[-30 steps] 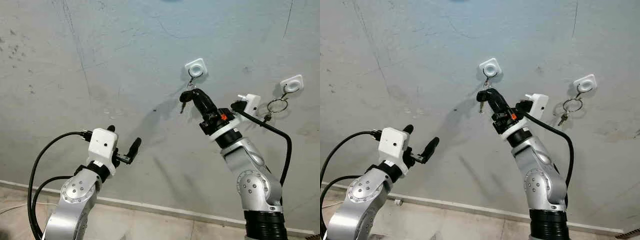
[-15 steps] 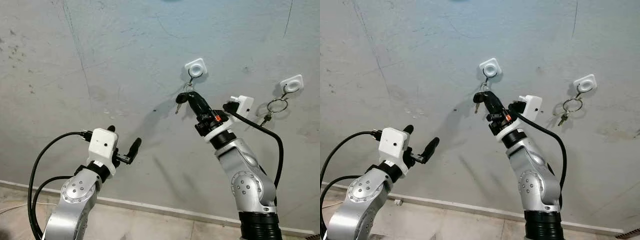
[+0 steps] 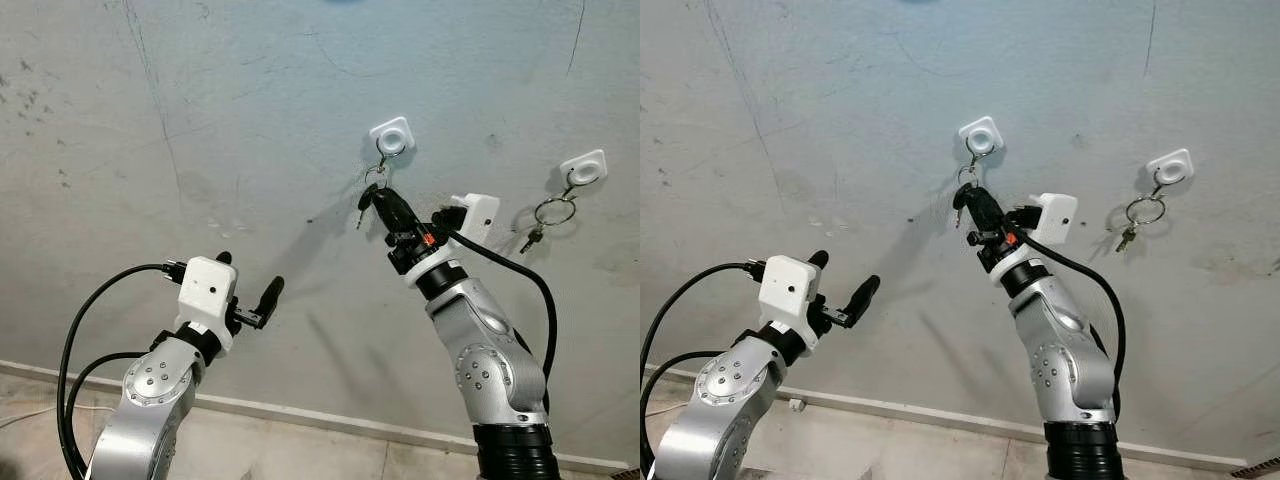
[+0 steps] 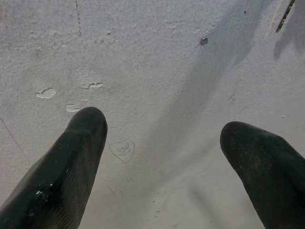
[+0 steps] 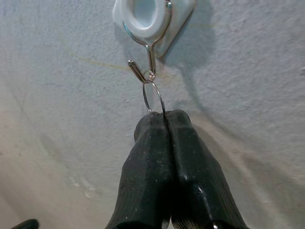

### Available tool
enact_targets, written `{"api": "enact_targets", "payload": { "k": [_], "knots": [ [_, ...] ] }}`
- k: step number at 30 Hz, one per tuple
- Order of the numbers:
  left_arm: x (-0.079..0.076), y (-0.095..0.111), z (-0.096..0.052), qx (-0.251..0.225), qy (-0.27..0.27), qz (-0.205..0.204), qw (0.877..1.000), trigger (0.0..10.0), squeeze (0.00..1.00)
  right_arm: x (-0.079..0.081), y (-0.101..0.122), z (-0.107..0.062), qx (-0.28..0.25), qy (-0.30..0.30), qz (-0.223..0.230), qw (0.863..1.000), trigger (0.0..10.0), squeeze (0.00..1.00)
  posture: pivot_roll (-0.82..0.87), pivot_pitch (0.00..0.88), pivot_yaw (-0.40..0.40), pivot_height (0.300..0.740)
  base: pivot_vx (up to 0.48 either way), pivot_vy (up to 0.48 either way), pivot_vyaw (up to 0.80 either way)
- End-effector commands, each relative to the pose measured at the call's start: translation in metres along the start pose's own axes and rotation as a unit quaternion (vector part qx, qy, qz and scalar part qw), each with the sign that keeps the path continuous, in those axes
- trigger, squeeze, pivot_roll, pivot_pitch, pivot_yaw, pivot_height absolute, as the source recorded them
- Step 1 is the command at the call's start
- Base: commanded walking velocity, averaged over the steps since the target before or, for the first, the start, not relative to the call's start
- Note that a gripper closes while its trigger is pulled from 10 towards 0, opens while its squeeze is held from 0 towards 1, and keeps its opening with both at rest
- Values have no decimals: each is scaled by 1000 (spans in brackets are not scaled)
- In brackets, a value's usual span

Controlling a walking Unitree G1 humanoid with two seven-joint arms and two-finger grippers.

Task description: Hang keys on a hook

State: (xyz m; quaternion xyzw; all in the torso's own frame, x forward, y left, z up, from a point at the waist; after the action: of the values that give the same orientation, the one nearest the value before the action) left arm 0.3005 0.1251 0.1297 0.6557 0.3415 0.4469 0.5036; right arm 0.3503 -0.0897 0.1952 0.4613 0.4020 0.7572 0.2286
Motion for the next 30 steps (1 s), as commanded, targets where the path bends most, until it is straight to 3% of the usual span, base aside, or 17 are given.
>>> {"api": "enact_targets", "payload": {
  "k": [1,15,21,22,24,27,28,30],
  "knots": [
    [-3,8,2,-12,-9,1,1000,10000,0,-7,-3,-2,7,-19,-14,1000,10000,1000,234,0,-44,740,0,0,0],
    [-5,10,4,-15,-11,0,1000,10000,0,-3,-2,-3,8,-10,-68,998,10000,1000,229,0,-47,740,0,0,0],
    [-6,9,5,-14,-10,-1,1000,10000,0,1,-2,-2,8,-9,-110,994,10000,1000,227,0,-49,740,0,0,0],
    [-5,9,4,-14,-10,-1,1000,10000,0,4,-1,-2,7,-1,-123,992,10000,0,227,0,-49,740,0,0,0],
    [-6,9,5,-14,-10,-1,1000,10000,0,4,0,-3,4,-6,-141,990,10000,0,225,0,-50,740,0,0,0],
    [-6,9,5,-14,-10,-2,1000,10000,0,6,-1,-4,4,1,-133,991,10000,24,225,0,-50,740,0,0,0],
    [-6,8,5,-14,-10,-2,1000,10000,0,6,-1,-4,3,0,-137,991,10000,1000,223,0,-51,740,0,0,0],
    [-6,8,4,-14,-9,-2,1000,10000,0,6,0,-5,2,-2,-142,990,10000,1000,223,0,-51,740,0,0,0]
  ]
}}
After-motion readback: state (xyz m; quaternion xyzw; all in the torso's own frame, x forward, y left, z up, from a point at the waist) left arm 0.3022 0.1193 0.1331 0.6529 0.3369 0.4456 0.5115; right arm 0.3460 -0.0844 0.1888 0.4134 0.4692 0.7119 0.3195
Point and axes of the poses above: a point about 5 cm out from each wrist's last joint towards the gripper, its own z axis pointing out of the wrist towards the gripper, its own y axis along the axis of the wrist's last joint, x = y × z, the point moved 5 cm from there along z, pointing out of the wrist towards the gripper, and after that the axes turned 9 degrees about z, right-handed, at the moved point
